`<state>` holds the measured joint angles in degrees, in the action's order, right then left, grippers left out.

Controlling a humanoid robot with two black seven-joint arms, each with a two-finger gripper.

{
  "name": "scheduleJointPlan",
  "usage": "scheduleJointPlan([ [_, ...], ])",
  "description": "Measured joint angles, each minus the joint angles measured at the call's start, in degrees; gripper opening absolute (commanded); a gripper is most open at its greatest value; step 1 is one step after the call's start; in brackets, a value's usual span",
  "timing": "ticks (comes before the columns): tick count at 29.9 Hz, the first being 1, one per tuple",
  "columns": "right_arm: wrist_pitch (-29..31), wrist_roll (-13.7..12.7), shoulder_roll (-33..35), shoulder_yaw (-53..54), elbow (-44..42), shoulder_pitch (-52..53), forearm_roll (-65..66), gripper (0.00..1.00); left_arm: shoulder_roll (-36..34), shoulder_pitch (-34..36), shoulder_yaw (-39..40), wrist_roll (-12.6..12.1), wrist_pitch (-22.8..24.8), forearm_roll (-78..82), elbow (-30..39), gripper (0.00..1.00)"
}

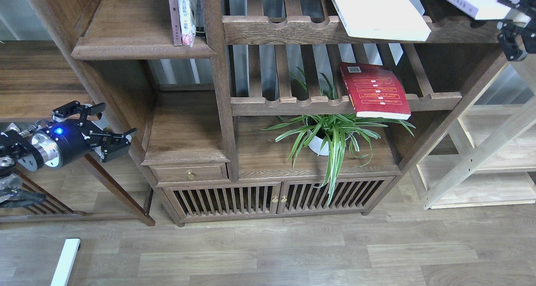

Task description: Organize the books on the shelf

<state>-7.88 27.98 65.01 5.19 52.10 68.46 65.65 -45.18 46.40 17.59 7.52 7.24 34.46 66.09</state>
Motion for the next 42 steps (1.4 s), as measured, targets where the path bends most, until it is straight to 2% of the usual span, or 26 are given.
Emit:
scheduleJointPlan([
  [6, 1.2, 0.0, 4.7, 0.1, 6.1, -0.2, -2.0, 0.02, 0.1, -0.2, 0.0, 0.1, 0.1, 0.0, -0.1, 1.00],
  [26, 3.9, 0.0, 16.7, 1.9, 15.5, -0.2, -8.6, 0.02, 0.1, -1.1, 0.1, 0.4, 0.0, 0.0, -1.7, 1.00],
  [42, 15.7, 0.0, 27.8, 1.8, 19.9, -0.3, -11.1, 0.02, 0.3, -1.2, 0.4, 0.4, 0.0, 0.0, -2.5, 1.00],
])
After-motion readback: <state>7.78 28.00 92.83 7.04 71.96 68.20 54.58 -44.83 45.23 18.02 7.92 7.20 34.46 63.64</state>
